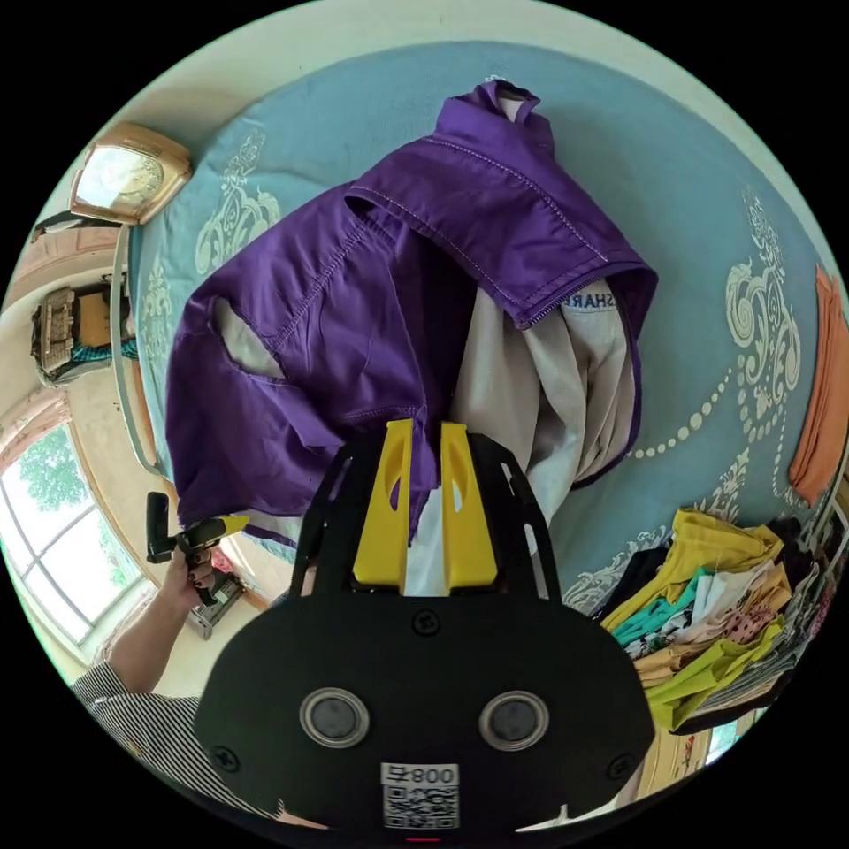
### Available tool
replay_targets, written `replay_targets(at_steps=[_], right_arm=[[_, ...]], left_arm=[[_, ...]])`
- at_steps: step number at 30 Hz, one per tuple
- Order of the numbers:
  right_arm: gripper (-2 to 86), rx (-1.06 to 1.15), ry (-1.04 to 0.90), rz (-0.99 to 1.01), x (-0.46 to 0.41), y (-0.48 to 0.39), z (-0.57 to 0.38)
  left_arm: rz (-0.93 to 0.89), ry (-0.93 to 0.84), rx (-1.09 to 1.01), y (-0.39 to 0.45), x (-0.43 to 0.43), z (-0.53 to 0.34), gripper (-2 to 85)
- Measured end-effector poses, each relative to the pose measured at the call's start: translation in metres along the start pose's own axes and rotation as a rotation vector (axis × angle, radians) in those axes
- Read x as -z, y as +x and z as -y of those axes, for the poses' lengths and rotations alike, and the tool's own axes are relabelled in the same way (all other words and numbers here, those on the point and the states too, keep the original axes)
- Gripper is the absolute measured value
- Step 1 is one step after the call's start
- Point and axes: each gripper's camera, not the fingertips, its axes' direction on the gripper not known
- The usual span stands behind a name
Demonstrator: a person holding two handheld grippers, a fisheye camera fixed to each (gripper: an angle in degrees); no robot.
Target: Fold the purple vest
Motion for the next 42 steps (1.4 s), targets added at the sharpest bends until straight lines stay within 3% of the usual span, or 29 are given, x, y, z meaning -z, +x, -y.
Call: replay_targets(at_steps=[7, 17, 21, 23, 26, 31, 36, 42], right_arm=[[0.4, 0.064, -0.048, 0.049, 0.000, -0.029, 0.036], [0.3, 0.326, 0.210, 0.545, 0.141, -0.116, 0.110], [0.8, 0.329, 0.315, 0.661, 0.200, -0.156, 0.180], [1.5, 0.303, 0.302, 0.606, 0.202, -0.170, 0.208], [3.4, 0.181, 0.143, 0.364, 0.160, -0.179, 0.238], [5.1, 0.127, 0.102, 0.332, 0.091, -0.148, 0.200], [4.7, 0.012, 0.114, 0.412, 0.031, -0.077, 0.085], [3.3, -0.175, -0.014, 0.439, -0.051, -0.033, -0.042]], left_arm=[[-0.051, 0.064, 0.068, 0.009, 0.002, 0.032, 3.5], [-0.358, 0.317, -0.104, 0.058, 0.070, 0.035, 0.3], [-0.320, 0.372, -0.216, 0.082, 0.091, 0.037, 0.4], [-0.289, 0.353, -0.241, 0.086, 0.088, 0.038, 0.6], [-0.203, 0.306, -0.227, 0.083, 0.075, 0.036, 1.4], [-0.110, 0.283, -0.122, 0.058, 0.063, 0.026, 5.7], [0.135, 0.222, -0.023, 0.039, 0.061, 0.018, 9.2], [0.256, 0.055, -0.071, 0.064, 0.029, 0.036, 2.2]])
